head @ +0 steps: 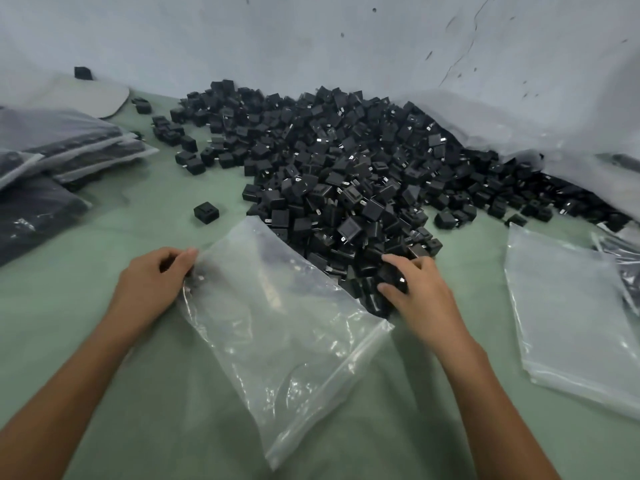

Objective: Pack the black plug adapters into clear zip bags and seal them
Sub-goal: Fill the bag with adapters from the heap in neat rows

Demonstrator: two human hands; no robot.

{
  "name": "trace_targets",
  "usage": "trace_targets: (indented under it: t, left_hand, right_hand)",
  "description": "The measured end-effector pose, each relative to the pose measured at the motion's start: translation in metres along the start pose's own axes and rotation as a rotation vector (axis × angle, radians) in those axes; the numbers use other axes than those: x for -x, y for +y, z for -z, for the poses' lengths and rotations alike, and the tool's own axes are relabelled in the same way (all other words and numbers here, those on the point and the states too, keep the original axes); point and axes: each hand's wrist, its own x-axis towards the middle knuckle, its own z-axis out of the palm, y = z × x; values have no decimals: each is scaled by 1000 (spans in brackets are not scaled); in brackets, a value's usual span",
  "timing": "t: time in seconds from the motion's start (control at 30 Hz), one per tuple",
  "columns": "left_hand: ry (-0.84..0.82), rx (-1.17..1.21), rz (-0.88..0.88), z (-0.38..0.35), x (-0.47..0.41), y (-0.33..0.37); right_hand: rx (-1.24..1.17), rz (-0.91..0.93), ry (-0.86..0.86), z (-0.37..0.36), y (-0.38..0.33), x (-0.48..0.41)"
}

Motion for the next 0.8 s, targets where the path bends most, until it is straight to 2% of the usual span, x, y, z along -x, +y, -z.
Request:
trace_targets:
  t: [0.1, 0.17, 0.2, 0.27, 0.33, 0.37, 0.43, 0.47, 0.5, 0.57, 0.63, 0.73, 0.8]
  left_hand:
    - [91, -155, -40, 13, 13, 24]
    - [163, -70, -152, 20, 45, 48]
    - [133, 1, -251, 22, 70, 62]
    - [-69, -30, -493, 20, 126, 88]
    - [-251, -244, -679, 9, 168, 95]
    - [-295, -349, -731, 2, 179, 95]
    - [-251, -455, -771, -8, 186, 91]
    - [-201, -444, -774, -11, 185, 91]
    - [-155, -406, -770, -12, 183, 90]
    - [-70, -311, -778, -15, 179, 90]
    - [-33, -209, -782, -17, 177, 89]
    - [-10, -145, -801, -15, 172, 88]
    - [-4, -133, -778, -12, 168, 88]
  right_hand:
    - [-116, 7, 44, 15, 0, 5]
    - [-329, -37, 113, 31, -2, 21]
    - [-469, -65, 128, 39, -4, 33]
    - [-723, -100, 100, 49, -8, 66]
    - [-863, -68, -58, 55, -4, 102]
    - [-908, -53, -221, 56, -4, 117]
    - [-906, -27, -641, 55, -9, 137]
    - [-885, -10, -754, 50, -13, 142]
    - [-897, -13, -773, 42, -20, 142]
    - [-995, -43, -653, 21, -34, 136]
    - [-1166, -153, -586, 0, -55, 122]
    - [-1377, -254, -642, -19, -93, 97]
    - [-1364, -240, -642, -26, -114, 77]
